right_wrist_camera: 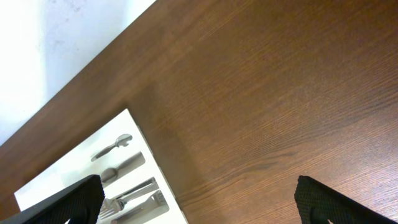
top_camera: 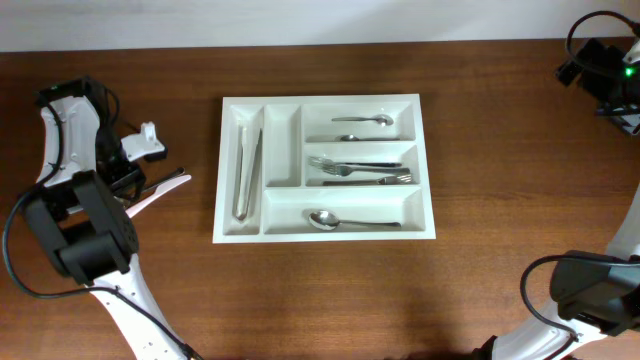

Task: Pack container
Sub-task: 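Release the spoon and retract the left arm to the left, then lower the left gripper onto the silver spoon left of the tray and close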

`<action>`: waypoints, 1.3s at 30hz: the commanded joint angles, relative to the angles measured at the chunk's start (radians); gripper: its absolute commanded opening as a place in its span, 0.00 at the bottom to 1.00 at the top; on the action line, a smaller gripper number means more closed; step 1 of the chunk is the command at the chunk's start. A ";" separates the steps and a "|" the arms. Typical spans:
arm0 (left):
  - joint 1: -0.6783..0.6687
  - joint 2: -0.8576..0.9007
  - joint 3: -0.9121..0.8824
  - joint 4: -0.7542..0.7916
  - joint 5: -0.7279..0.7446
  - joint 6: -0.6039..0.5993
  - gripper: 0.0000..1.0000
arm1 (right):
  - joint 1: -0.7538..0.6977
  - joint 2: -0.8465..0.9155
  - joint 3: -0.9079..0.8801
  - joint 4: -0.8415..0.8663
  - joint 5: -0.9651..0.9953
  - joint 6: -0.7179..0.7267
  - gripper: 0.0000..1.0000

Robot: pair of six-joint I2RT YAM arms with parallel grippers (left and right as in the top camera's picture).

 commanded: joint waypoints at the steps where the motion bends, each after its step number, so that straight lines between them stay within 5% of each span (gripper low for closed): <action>1: 0.040 0.021 0.003 0.003 -0.086 -0.032 0.63 | -0.007 0.002 -0.001 0.000 0.013 -0.002 0.99; 7: 0.071 0.021 0.003 0.077 -0.038 -0.242 0.64 | -0.007 0.002 -0.001 0.000 0.013 -0.002 0.99; 14: 0.101 0.021 0.005 0.029 0.279 -0.588 0.64 | -0.007 0.002 -0.001 0.000 0.013 -0.002 0.99; 17: 0.137 0.021 0.007 -0.025 0.439 -0.663 0.41 | -0.007 0.002 -0.001 0.000 0.013 -0.002 0.99; 19: 0.168 0.019 0.013 -0.050 0.491 -0.683 0.34 | -0.007 0.002 -0.001 0.000 0.013 -0.002 0.99; 25: 0.249 -0.061 0.054 -0.098 0.476 -0.683 0.33 | -0.007 0.002 -0.001 0.000 0.013 -0.002 0.99; 32: 0.262 -0.343 0.061 -0.122 0.462 -0.696 0.33 | -0.007 0.002 -0.001 0.000 0.013 -0.002 0.99; 39: 0.320 -0.557 0.031 -0.163 0.389 -0.838 0.45 | -0.007 0.002 -0.001 0.000 0.013 -0.002 0.99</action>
